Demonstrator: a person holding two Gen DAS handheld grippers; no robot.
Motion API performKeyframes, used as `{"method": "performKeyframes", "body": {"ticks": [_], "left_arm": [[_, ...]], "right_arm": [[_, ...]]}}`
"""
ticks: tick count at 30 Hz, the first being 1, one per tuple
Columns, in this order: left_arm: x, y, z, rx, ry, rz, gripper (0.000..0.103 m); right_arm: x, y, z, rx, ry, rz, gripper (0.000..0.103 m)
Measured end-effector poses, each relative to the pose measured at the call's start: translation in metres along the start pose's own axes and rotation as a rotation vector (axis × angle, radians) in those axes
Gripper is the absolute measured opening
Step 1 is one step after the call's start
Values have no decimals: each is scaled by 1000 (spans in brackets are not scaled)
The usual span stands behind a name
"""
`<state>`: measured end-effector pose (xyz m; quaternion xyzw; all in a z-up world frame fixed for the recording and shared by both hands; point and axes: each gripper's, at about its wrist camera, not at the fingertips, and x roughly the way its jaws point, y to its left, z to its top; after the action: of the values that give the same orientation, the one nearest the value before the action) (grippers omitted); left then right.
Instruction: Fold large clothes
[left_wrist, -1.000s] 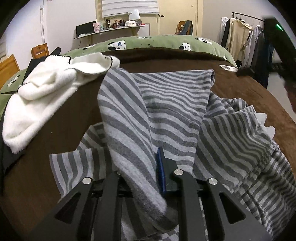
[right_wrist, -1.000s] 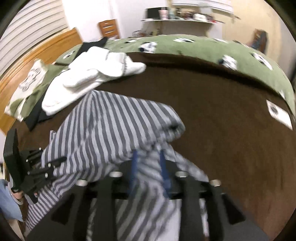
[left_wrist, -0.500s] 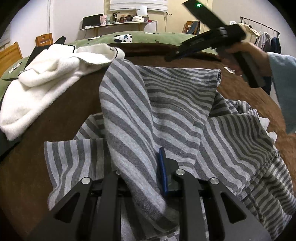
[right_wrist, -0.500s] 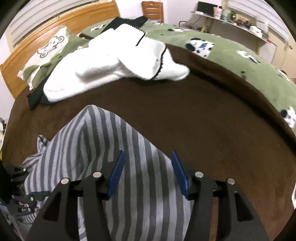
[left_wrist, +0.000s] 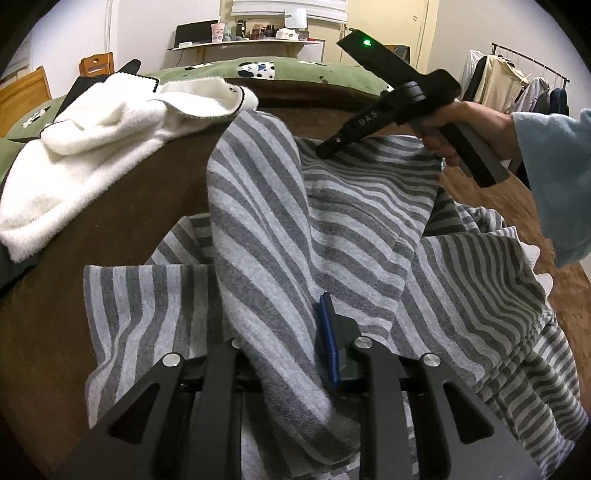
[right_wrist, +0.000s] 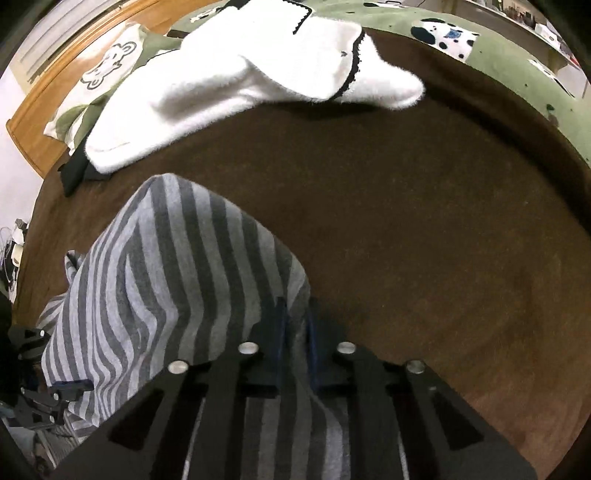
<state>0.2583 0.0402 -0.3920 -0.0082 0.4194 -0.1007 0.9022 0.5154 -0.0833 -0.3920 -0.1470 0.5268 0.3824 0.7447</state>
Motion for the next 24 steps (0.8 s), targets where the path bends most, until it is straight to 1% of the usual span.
{"method": "performKeyframes", "body": {"ticks": [5, 8, 12, 17, 21, 24], "left_arm": [[1, 0, 0, 16, 3, 1, 25], [1, -1, 1, 28, 8, 7, 25], [-1, -3, 4, 50, 11, 18, 26], [-7, -1, 11, 79, 0, 34, 29], [-10, 2, 15, 126, -8, 48, 30], [-11, 5, 17, 167, -11, 59, 33]], "right_arm": [[-10, 4, -8, 8, -37, -17, 7], [-25, 8, -9, 6, -71, -33, 7], [-56, 17, -11, -1, -135, -58, 7], [-106, 31, -24, -5, -225, -78, 7], [-144, 52, -55, 6, -286, -106, 7], [-163, 73, -80, 10, -312, -135, 7]]}}
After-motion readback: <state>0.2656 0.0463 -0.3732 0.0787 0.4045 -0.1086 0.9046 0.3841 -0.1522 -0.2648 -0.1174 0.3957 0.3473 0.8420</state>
